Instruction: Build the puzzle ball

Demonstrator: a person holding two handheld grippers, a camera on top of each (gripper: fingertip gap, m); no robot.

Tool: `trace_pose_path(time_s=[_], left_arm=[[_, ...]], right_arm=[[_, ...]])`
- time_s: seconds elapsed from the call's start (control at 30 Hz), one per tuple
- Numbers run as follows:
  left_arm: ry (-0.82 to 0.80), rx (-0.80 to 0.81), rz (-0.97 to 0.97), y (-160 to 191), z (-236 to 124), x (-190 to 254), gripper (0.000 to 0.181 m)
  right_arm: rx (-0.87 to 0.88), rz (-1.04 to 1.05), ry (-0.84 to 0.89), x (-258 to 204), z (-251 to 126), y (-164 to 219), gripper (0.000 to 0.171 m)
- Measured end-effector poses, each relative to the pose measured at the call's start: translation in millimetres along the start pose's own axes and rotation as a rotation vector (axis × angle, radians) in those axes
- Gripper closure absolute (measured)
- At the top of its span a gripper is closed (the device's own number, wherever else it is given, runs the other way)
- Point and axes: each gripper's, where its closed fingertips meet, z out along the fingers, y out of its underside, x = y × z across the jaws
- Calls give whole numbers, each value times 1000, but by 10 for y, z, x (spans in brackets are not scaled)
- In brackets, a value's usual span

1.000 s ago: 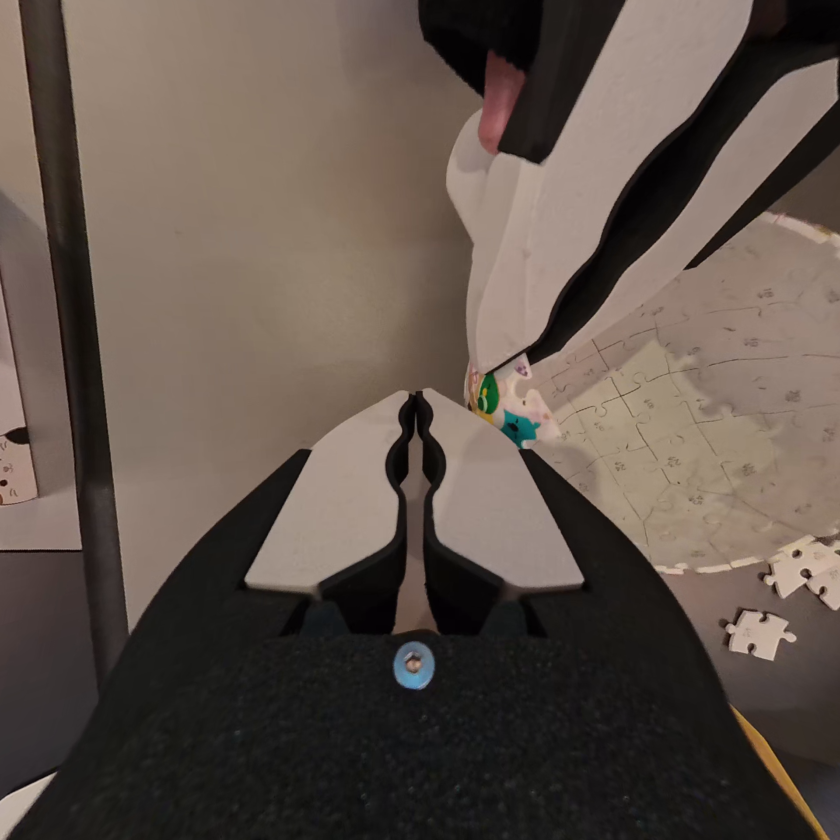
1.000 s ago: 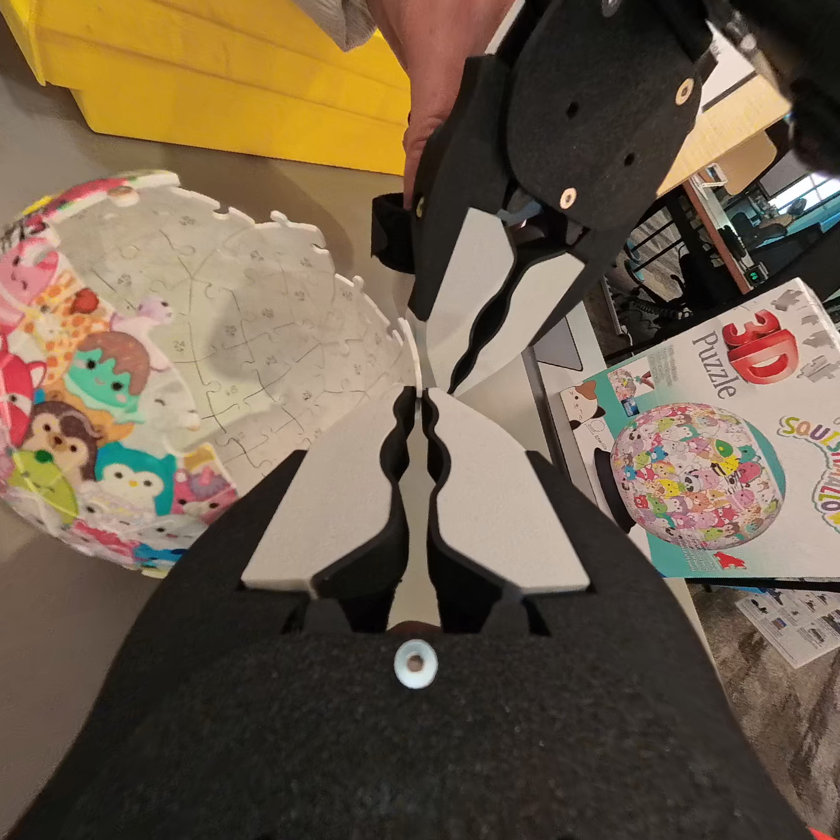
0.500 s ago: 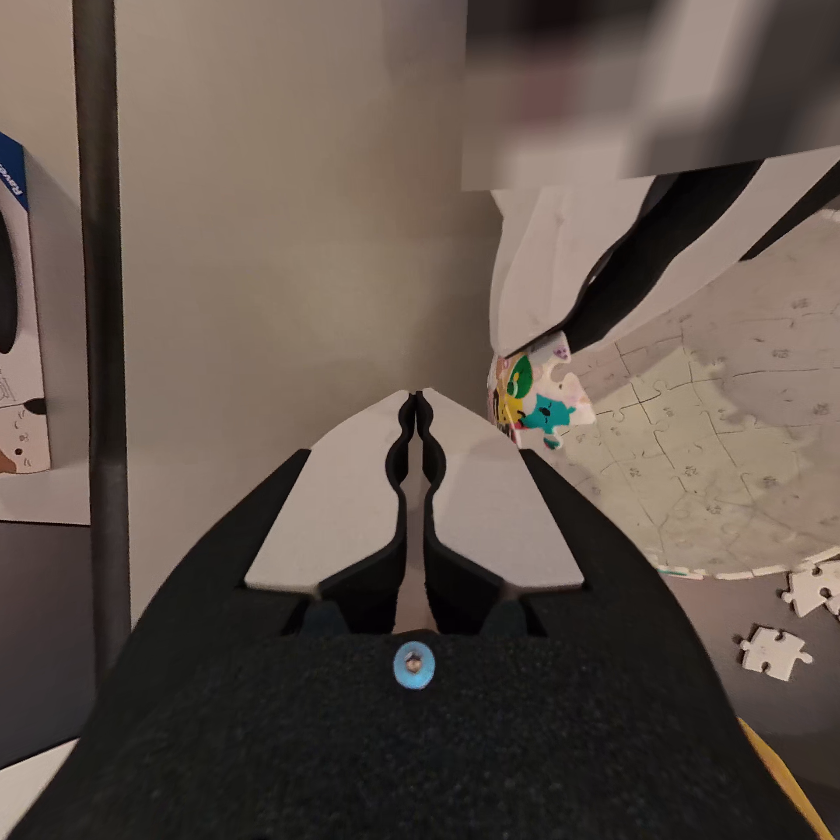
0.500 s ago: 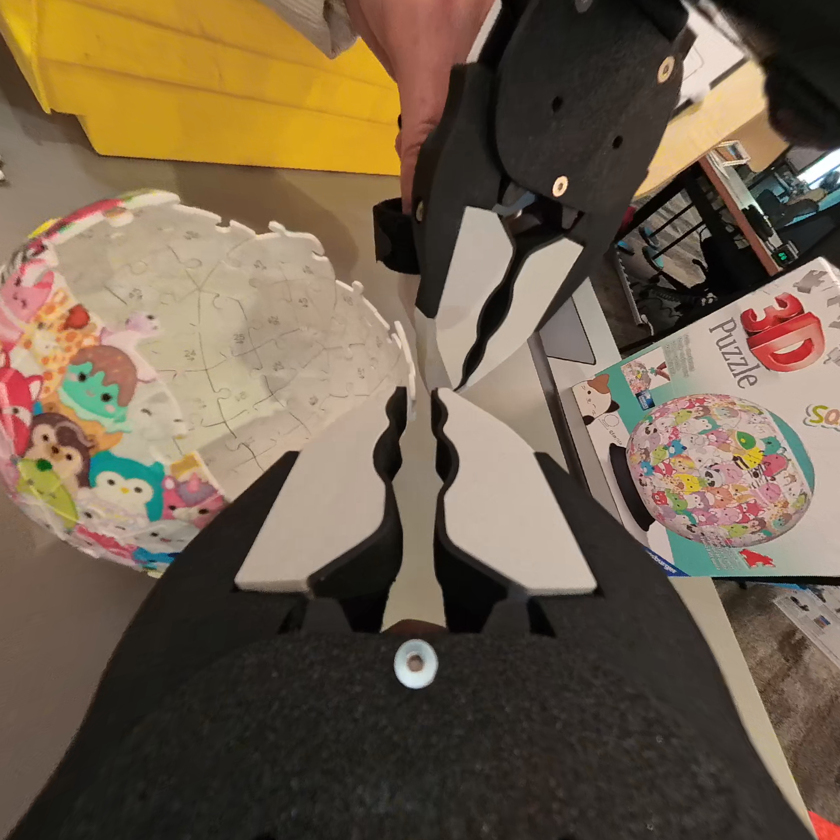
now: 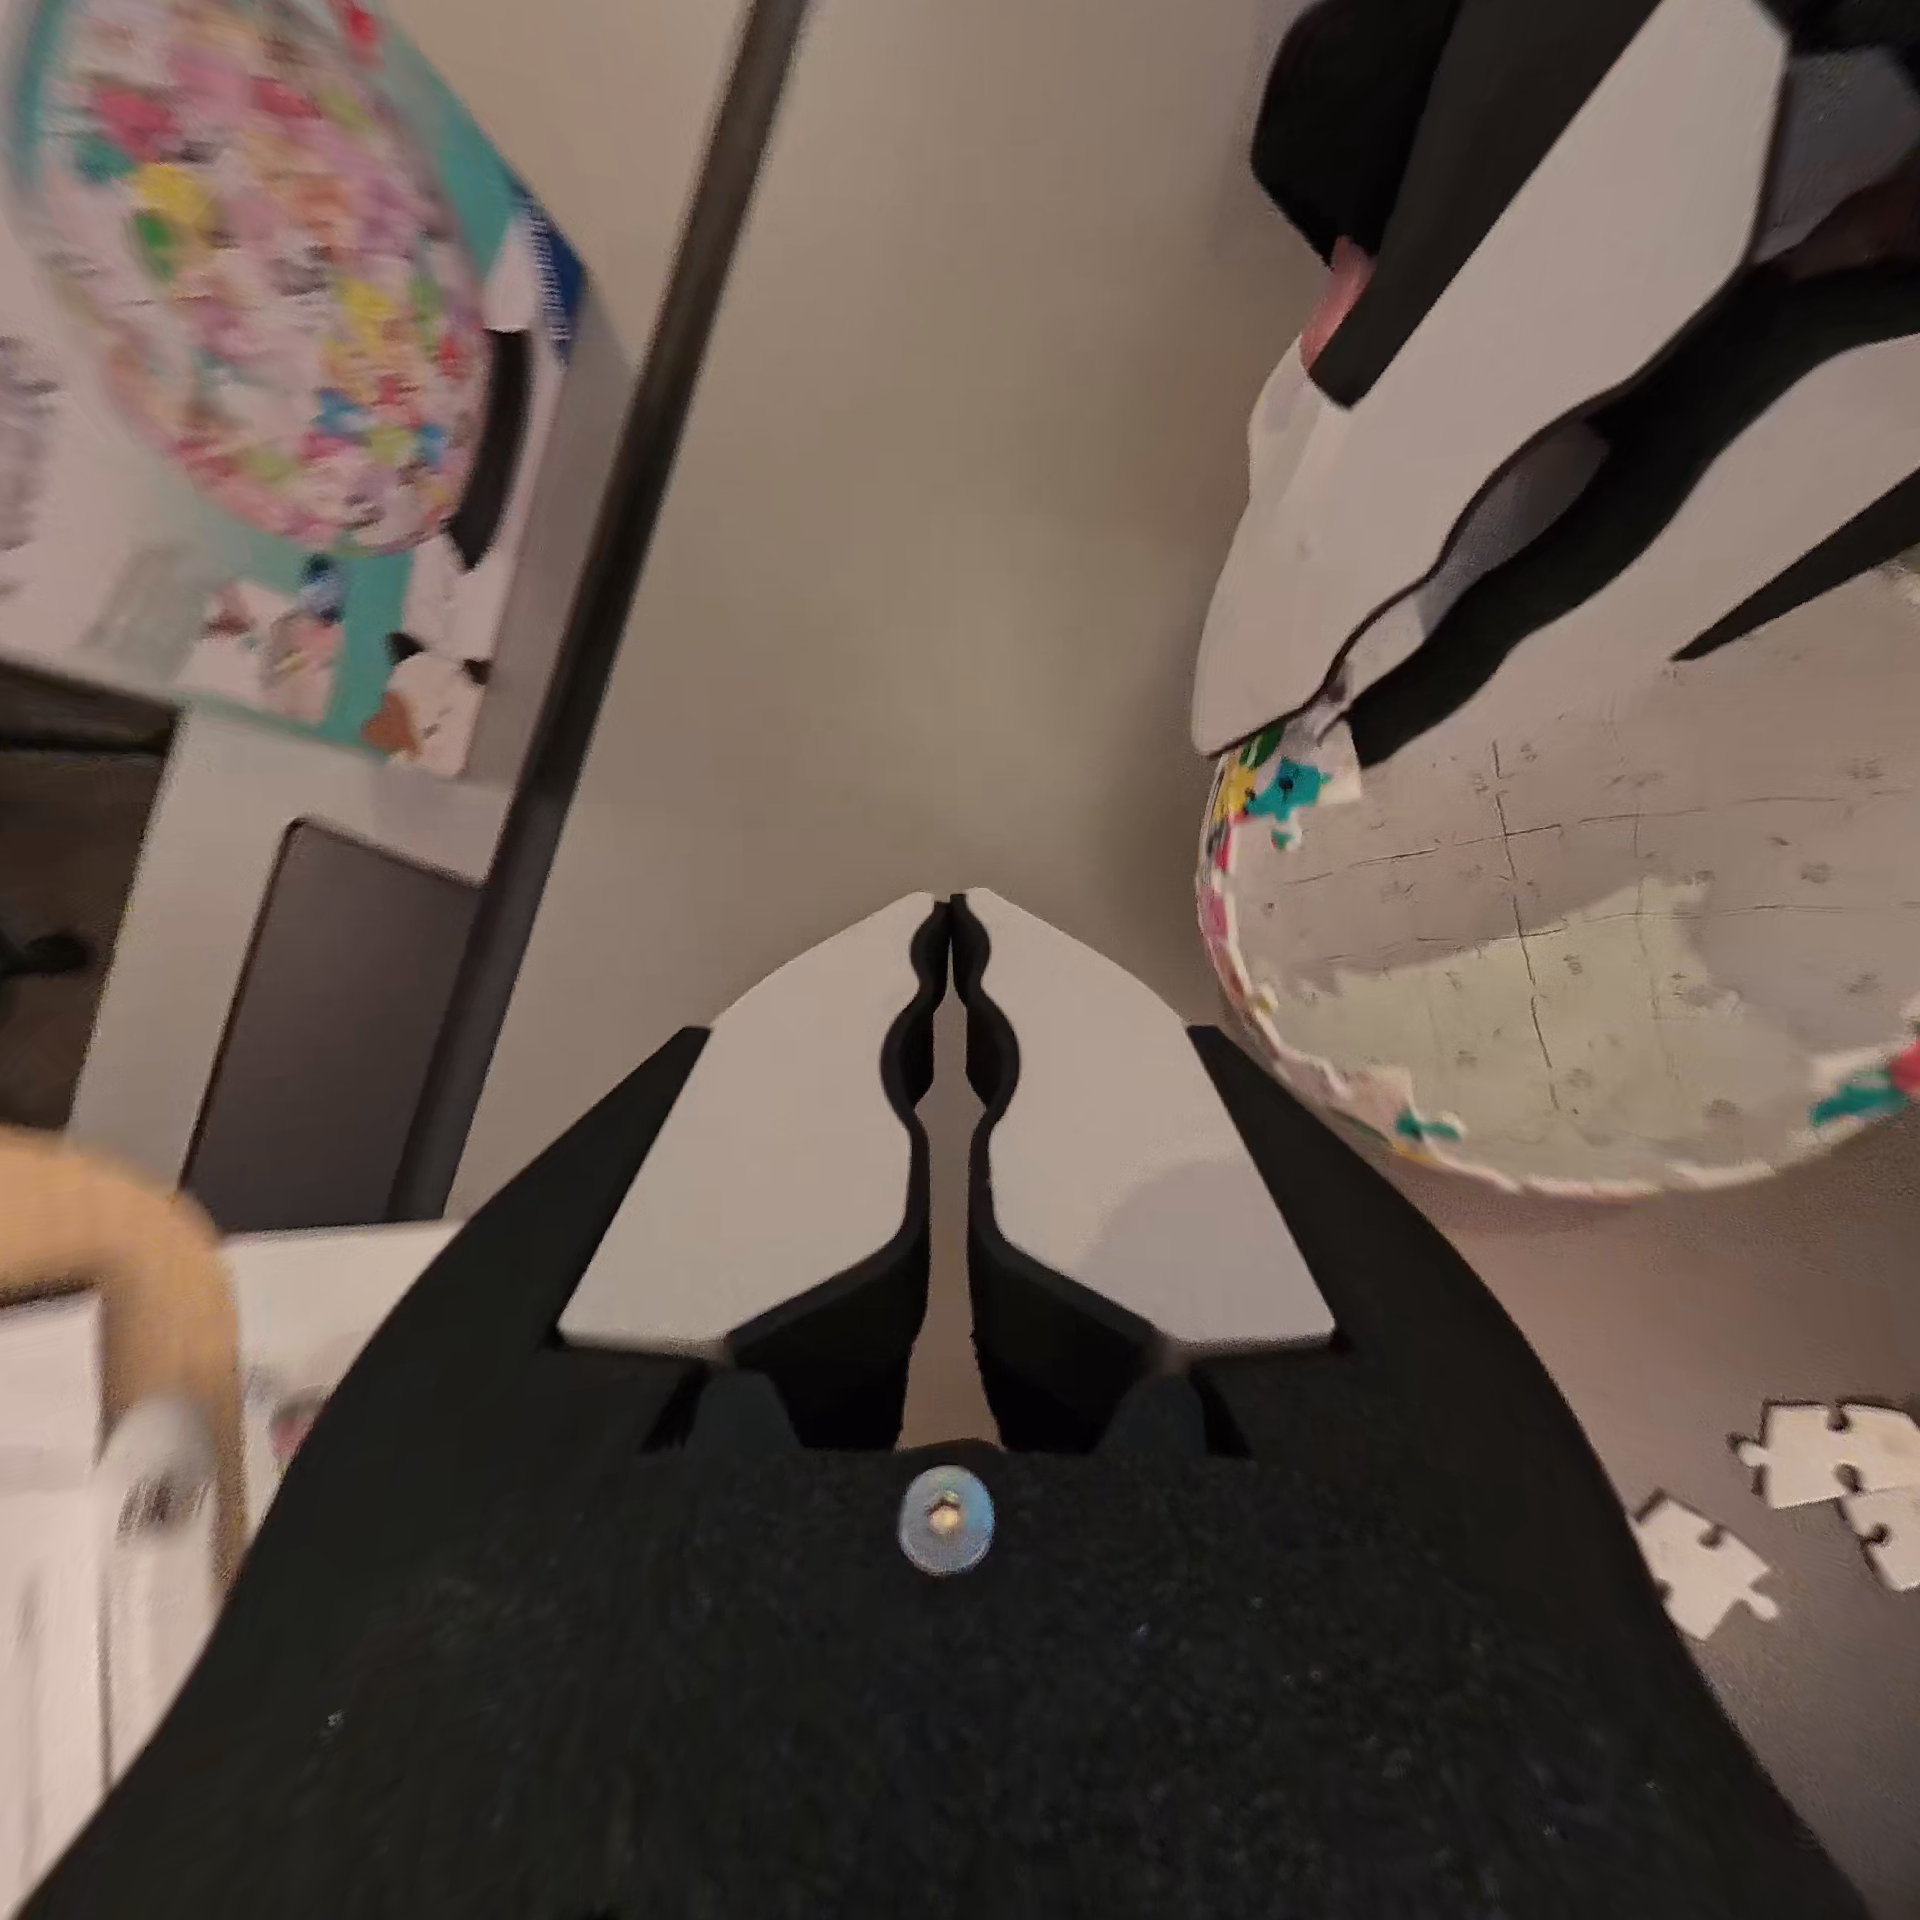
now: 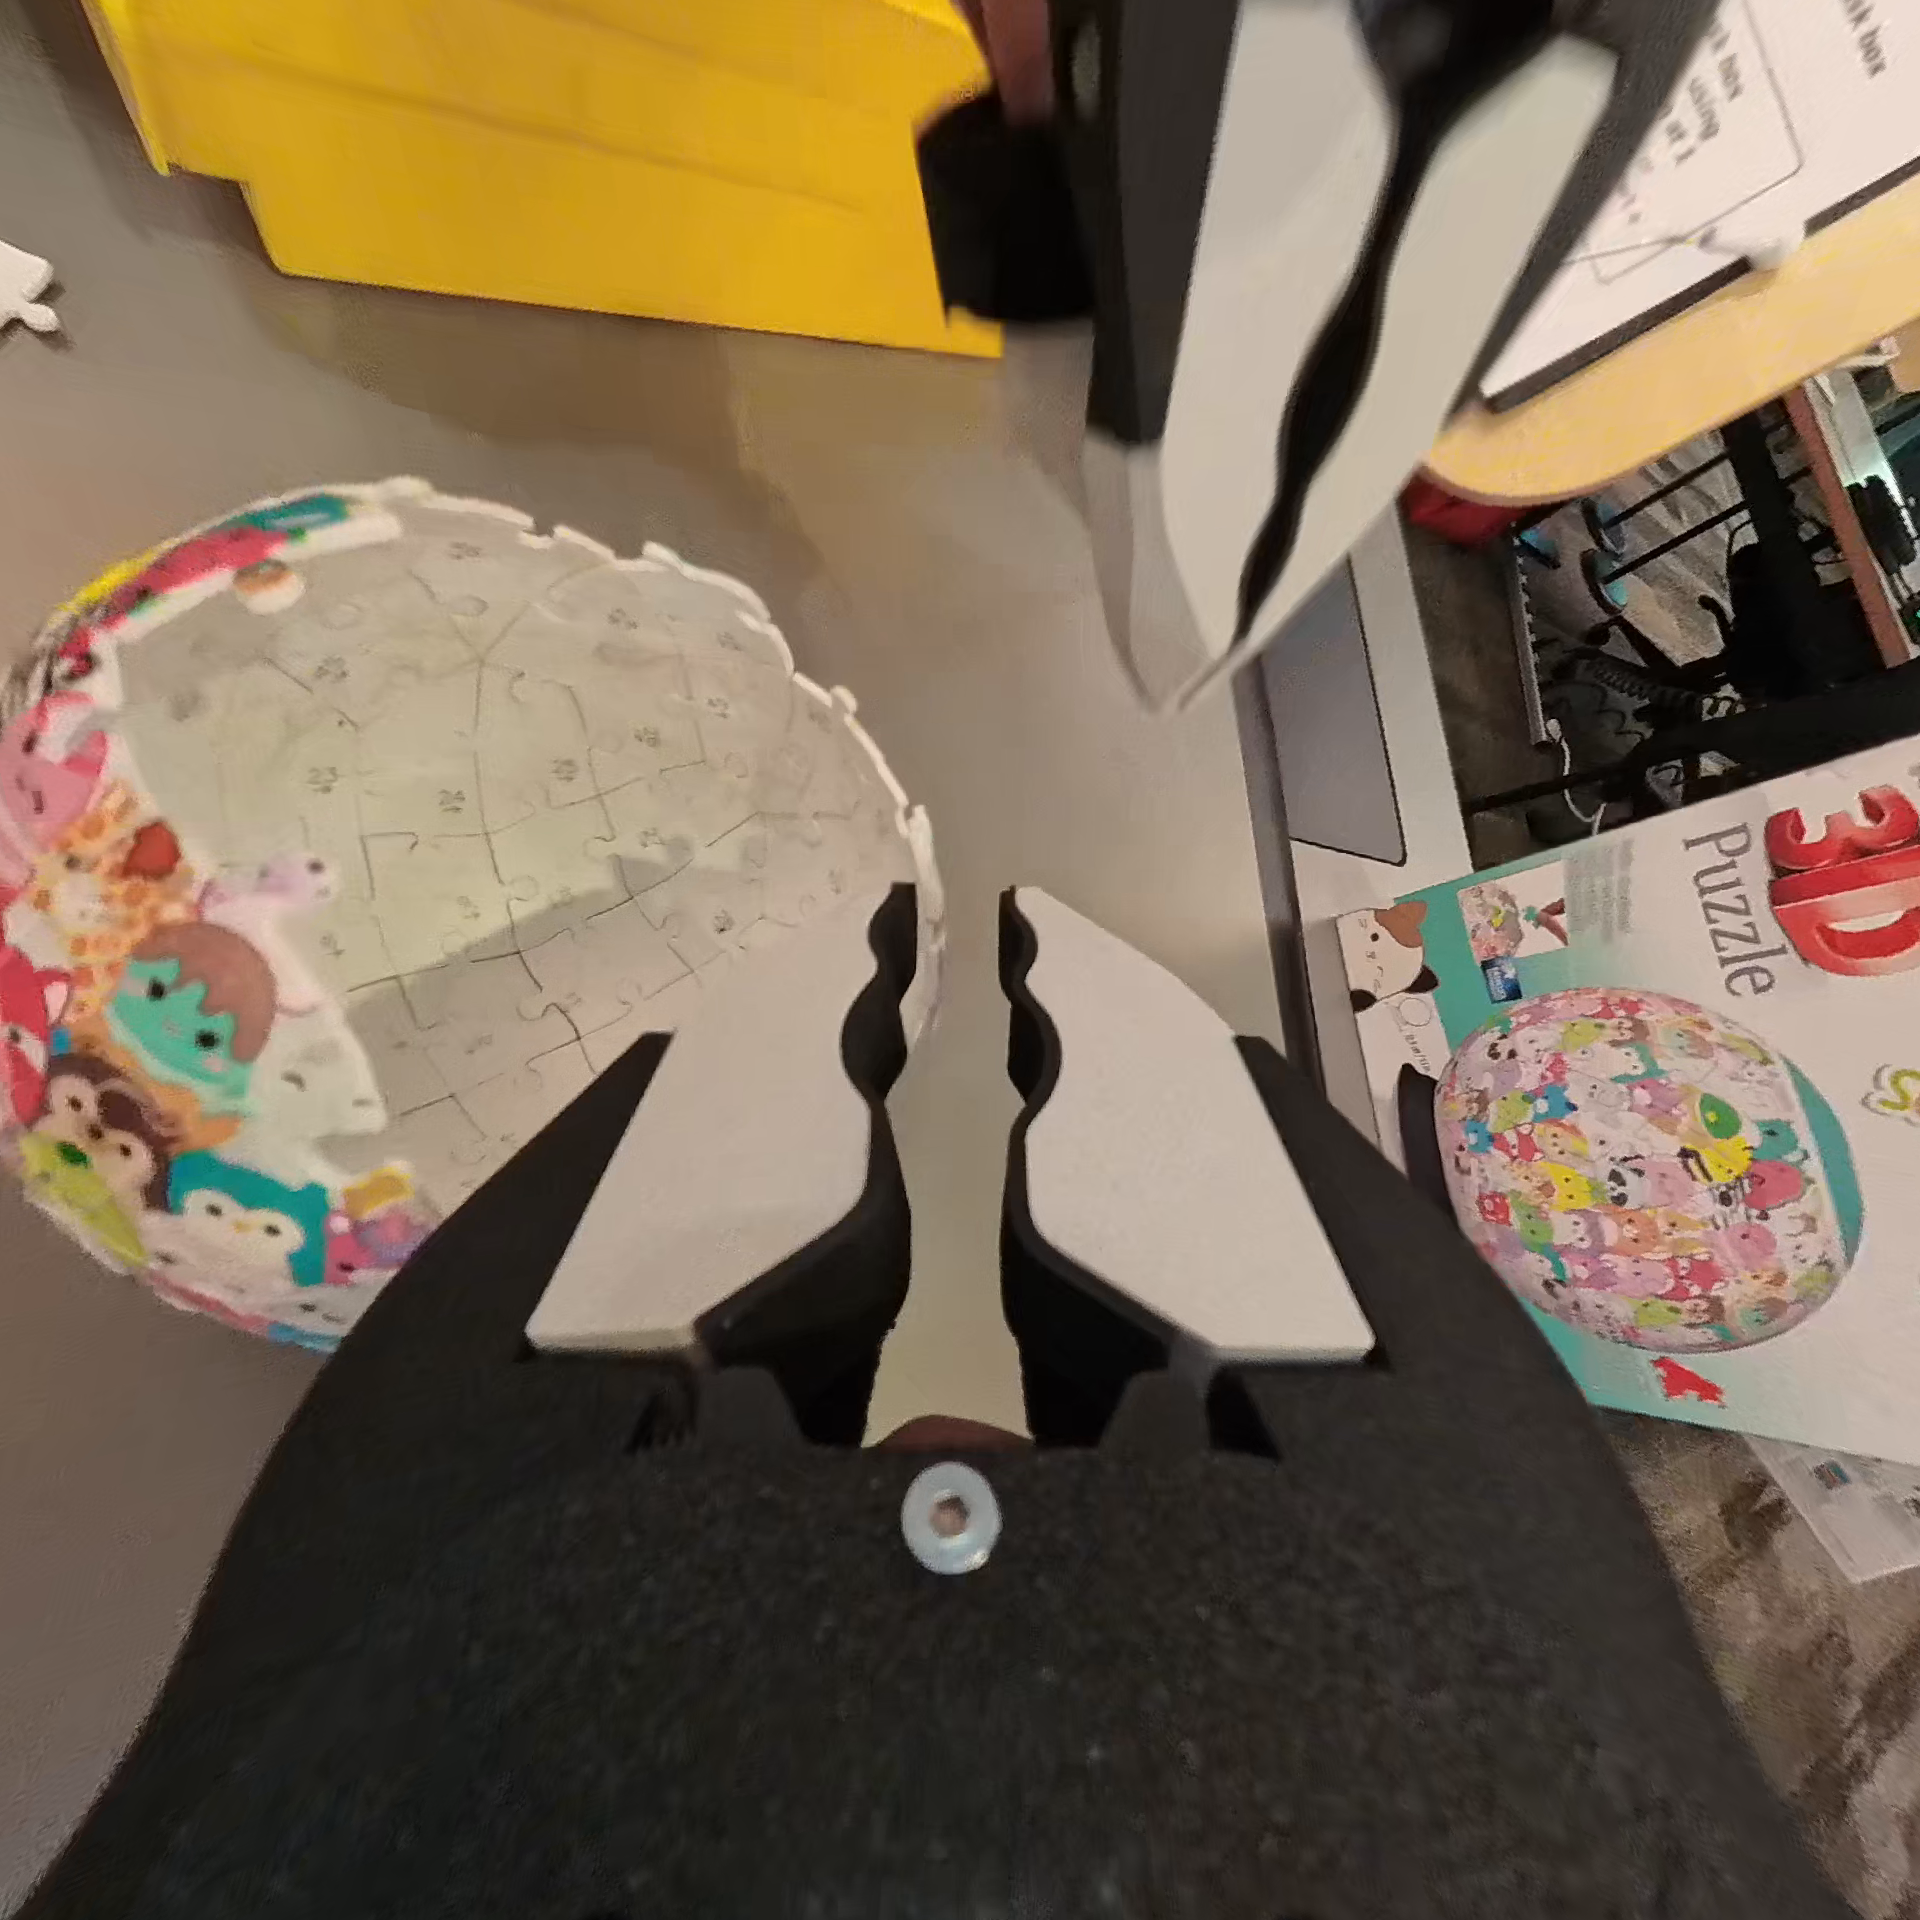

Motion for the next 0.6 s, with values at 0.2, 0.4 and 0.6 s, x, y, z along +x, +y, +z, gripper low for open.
trace_pose_path(time_s=[0.2, 0.4, 0.6], left_arm=[[-195, 132, -198, 399, -807, 199, 181], [-125, 162, -322, 818, -1160, 803, 181], [-186, 204, -367, 975, -1383, 1207, 181]], right_arm=[[-73, -68, 12, 22, 38, -18, 157], [-122, -95, 26, -32, 17, 50, 156], [-61, -33, 39, 41, -142, -32, 155]])
